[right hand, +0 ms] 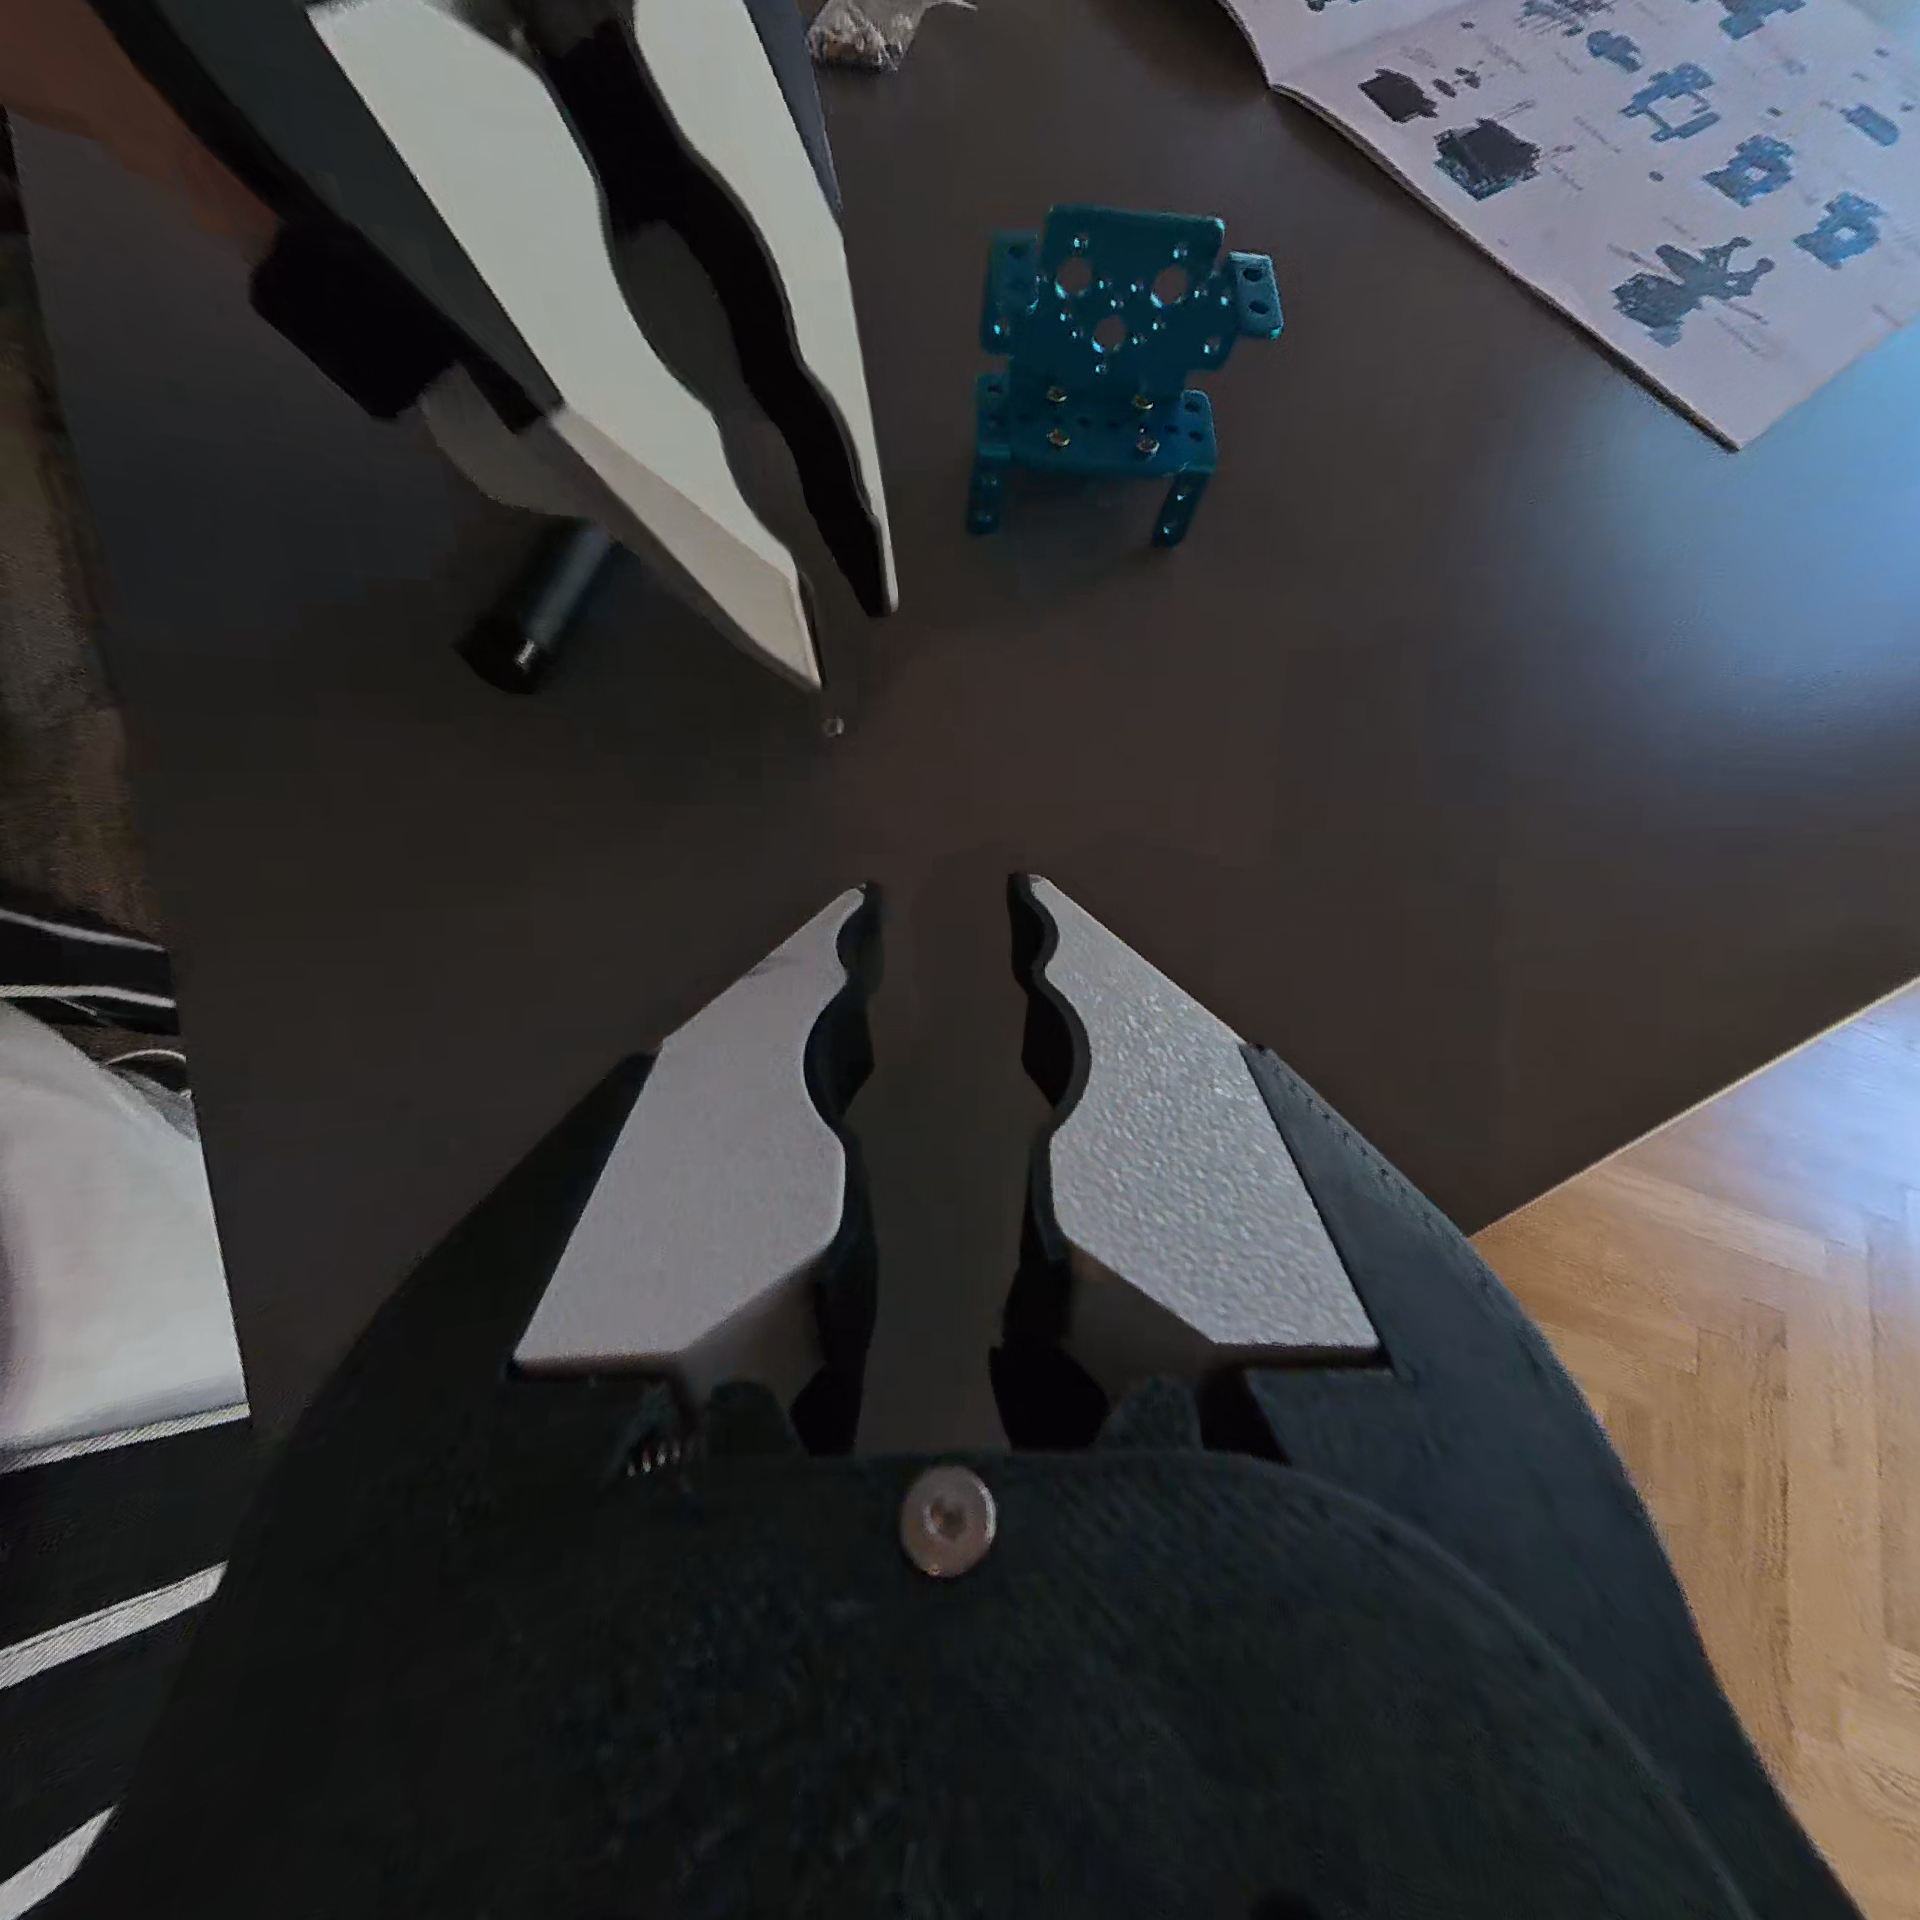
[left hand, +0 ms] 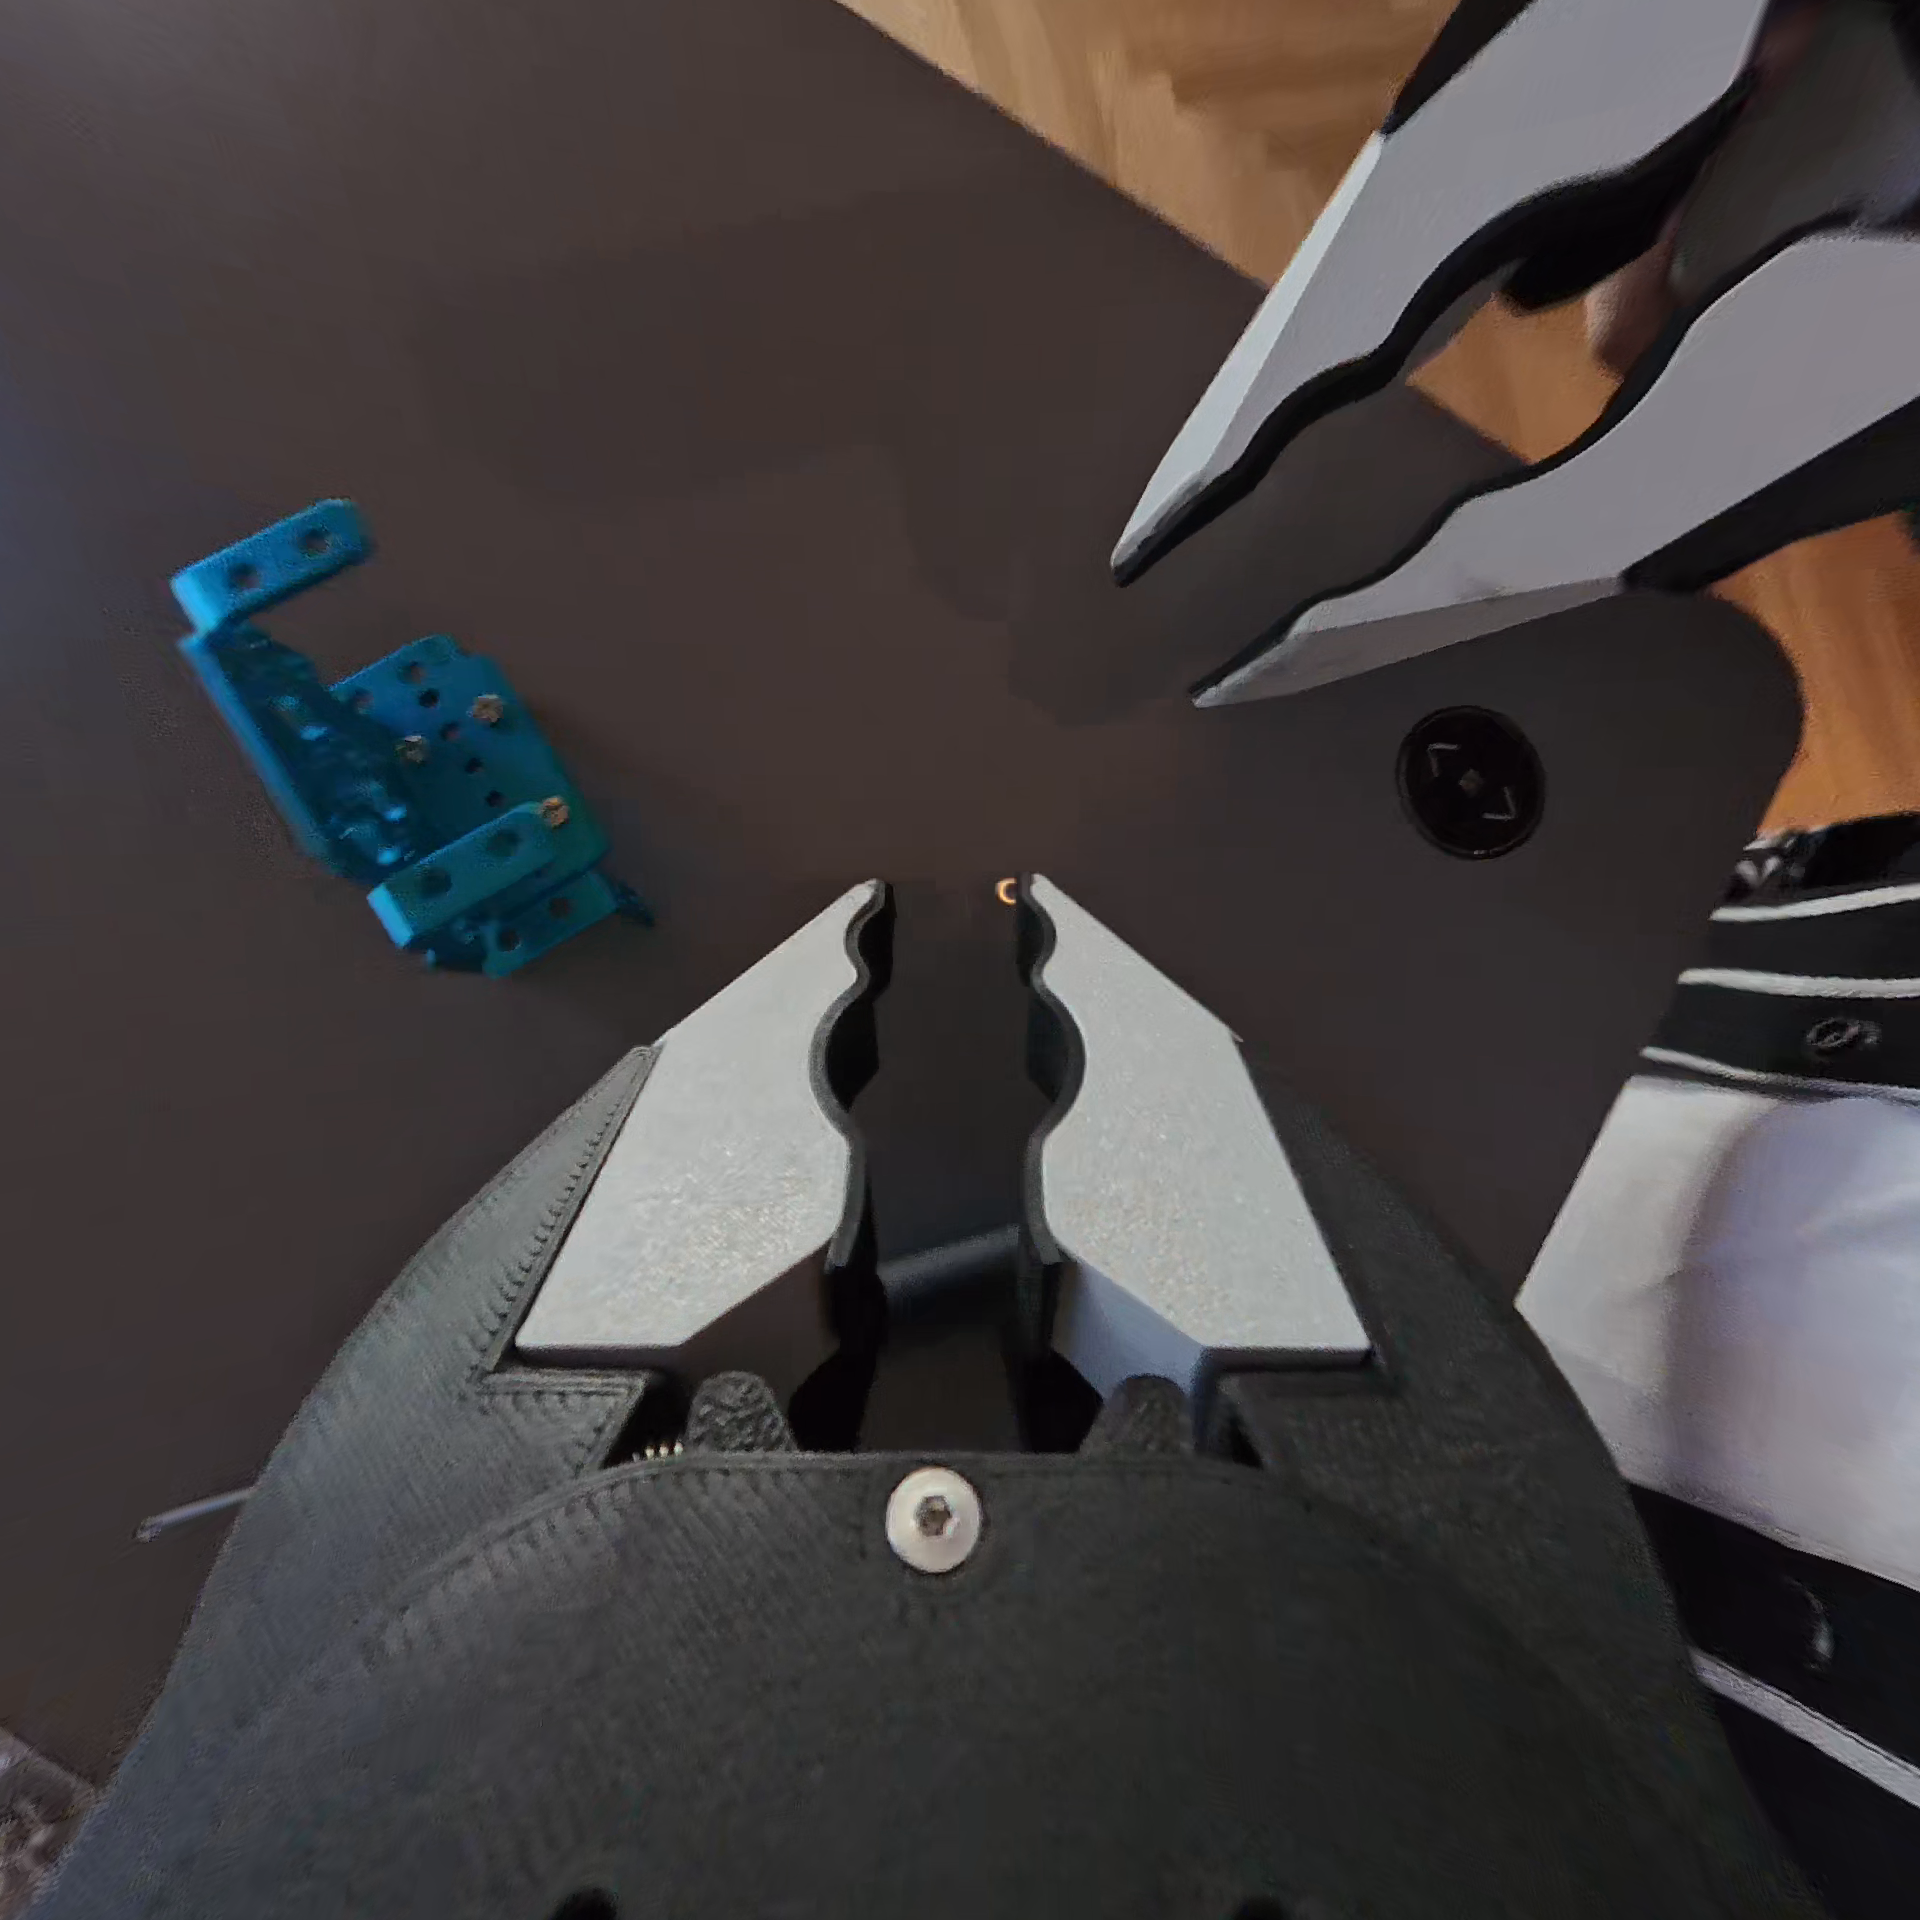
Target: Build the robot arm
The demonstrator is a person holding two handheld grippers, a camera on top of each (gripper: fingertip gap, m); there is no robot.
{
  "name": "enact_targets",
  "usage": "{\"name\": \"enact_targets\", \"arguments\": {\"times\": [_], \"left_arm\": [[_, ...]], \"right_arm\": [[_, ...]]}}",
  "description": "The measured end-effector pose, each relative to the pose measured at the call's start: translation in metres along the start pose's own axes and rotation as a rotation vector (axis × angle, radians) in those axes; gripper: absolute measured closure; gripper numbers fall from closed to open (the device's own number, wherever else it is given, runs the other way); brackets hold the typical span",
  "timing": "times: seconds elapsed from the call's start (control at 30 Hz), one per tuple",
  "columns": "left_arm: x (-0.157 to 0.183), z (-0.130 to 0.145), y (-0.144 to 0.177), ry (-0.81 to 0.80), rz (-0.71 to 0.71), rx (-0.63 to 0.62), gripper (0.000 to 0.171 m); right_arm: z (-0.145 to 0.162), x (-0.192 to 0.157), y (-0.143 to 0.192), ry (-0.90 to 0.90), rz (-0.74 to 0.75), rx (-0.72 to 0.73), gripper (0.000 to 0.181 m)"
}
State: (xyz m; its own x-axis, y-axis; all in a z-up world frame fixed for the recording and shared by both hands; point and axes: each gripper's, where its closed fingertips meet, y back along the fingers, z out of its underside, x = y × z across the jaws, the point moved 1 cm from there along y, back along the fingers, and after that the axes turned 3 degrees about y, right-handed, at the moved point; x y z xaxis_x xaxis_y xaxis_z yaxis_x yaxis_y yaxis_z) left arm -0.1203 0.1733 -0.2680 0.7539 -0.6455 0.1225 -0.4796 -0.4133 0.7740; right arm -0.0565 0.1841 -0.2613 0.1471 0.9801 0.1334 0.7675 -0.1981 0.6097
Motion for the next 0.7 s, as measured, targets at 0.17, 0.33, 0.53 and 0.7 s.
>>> {"name": "enact_targets", "arguments": {"times": [0.17,0.33,0.53,0.7], "left_arm": [[-0.016,0.013,0.046,0.018,-0.038,0.166,0.147],[-0.035,0.042,0.078,-0.101,-0.107,0.259,0.155],[-0.037,0.06,0.086,-0.066,-0.075,0.246,0.147],[-0.05,0.025,0.089,-0.371,-0.271,0.191,0.145]], "right_arm": [[0.003,-0.003,0.002,-0.018,0.028,-0.005,0.157],[-0.011,-0.01,-0.007,-0.031,0.02,0.079,0.154],[-0.028,-0.028,-0.011,0.012,-0.042,0.149,0.152],[-0.026,0.004,-0.012,0.017,-0.053,0.157,0.152]]}}
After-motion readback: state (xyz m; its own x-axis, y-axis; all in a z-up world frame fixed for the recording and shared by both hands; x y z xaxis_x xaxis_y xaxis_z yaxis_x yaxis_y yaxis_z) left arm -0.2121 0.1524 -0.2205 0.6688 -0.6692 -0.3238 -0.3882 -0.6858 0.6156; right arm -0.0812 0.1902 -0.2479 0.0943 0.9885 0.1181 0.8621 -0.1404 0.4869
